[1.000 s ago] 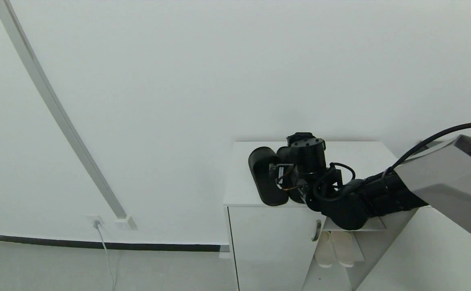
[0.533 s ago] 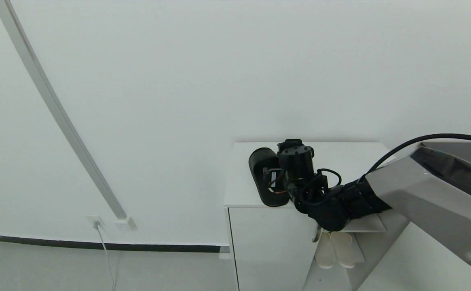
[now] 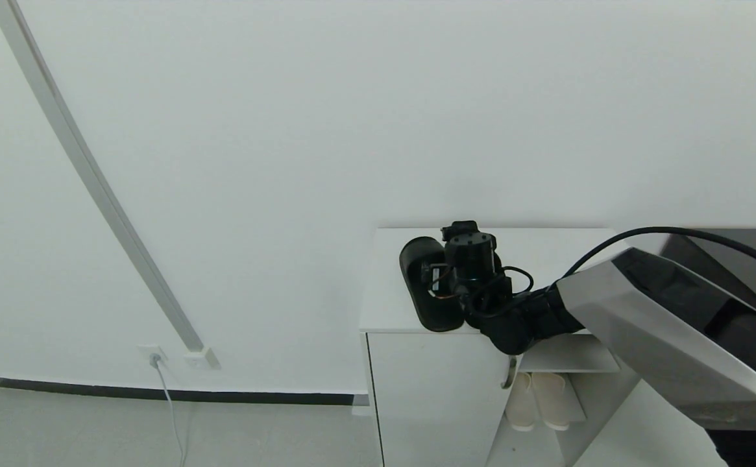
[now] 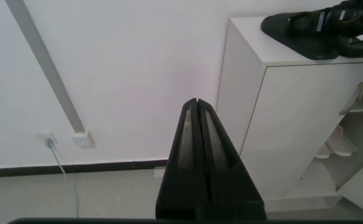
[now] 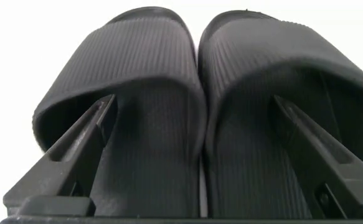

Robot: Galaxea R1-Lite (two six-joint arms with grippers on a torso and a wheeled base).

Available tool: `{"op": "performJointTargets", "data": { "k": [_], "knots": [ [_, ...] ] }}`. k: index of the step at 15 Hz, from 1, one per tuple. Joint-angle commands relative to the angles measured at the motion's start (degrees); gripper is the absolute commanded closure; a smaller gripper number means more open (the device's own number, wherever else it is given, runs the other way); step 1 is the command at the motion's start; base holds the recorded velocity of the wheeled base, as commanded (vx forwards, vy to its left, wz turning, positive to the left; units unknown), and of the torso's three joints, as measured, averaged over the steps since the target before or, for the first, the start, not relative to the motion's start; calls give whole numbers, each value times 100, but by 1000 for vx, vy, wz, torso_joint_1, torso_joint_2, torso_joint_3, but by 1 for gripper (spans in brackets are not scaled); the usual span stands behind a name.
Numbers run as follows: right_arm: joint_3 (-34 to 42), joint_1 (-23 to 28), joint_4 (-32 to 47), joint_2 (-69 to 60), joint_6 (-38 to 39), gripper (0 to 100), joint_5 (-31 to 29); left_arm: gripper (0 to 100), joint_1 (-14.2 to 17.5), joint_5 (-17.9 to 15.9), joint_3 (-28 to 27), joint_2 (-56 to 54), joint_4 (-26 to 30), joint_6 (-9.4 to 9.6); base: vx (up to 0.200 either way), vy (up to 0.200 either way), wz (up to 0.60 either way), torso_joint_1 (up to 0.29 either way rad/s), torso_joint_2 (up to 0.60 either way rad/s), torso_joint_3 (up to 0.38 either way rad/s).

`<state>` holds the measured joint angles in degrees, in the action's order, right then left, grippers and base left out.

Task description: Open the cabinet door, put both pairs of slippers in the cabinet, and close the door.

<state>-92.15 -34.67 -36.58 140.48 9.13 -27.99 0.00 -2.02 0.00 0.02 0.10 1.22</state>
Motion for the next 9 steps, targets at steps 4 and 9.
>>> {"op": "performJointTargets", "data": {
  "k": [4,9],
  "knots": [
    [-189,48,-15,251,-8,100,-5,100,0,0,0,-2,-1,1,0,0,0,0,0,0],
    [-154,48,-15,225,-8,100,-14,100,0,0,0,-2,-1,1,0,0,0,0,0,0]
  ]
}}
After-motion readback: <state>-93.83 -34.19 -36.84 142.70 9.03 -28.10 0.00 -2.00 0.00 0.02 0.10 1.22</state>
